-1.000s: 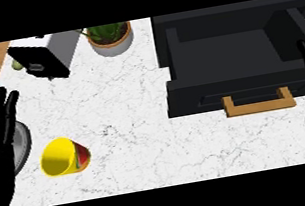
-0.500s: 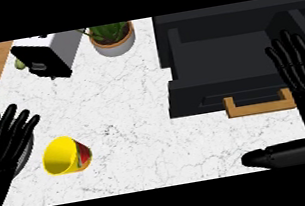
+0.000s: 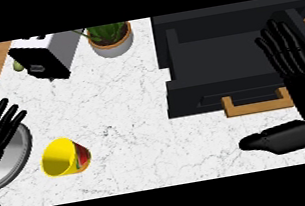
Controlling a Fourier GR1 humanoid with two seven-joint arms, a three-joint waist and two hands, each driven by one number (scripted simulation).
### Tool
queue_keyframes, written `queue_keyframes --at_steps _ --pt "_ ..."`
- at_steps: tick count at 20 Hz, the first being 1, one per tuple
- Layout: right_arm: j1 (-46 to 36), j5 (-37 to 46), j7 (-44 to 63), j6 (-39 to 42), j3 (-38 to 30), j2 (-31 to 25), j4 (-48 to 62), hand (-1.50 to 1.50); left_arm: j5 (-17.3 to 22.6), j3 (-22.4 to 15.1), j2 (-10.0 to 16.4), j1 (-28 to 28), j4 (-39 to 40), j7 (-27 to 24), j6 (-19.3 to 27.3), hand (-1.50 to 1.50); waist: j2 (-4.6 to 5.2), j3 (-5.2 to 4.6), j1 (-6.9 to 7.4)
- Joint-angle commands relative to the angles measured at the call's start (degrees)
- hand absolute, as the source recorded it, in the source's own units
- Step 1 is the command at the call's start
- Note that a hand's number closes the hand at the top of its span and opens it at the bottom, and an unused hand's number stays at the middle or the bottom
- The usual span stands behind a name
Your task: Pick up the cup, place it into the drawer and close the drawer
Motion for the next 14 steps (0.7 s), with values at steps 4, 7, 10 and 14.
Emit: queue_keyframes --at_steps 4,7,10,14 --pt "-5.84 -1.72 0.14 2.27 -4.43 -2.55 5.8 -1.5 -12.76 0.28 -2.43 -2.17 13.61 -9.5 -4.28 -1.5 -0.02 0.0 -0.01" --pt "-2.29 -0.59 1.54 1.64 -1.83 -1.06 -0.32 -1.5 -17.33 2.12 -0.78 -4.4 21.83 -15.17 -5.97 -1.5 -0.08 -0.01 -0.28" --pt "-6.11 1.47 -2.6 0.72 -1.78 0.25 7.26 -1.5 -25.39 0.64 -2.8 -6.49 27.77 -21.98 -2.88 -1.5 0.02 -0.02 -0.14" --pt "-7.08 -2.43 2.33 2.42 -4.93 -2.44 3.07 -1.5 -30.07 0.83 -0.58 -10.17 39.5 -28.69 -3.05 -1.5 0.02 -0.04 -0.44"
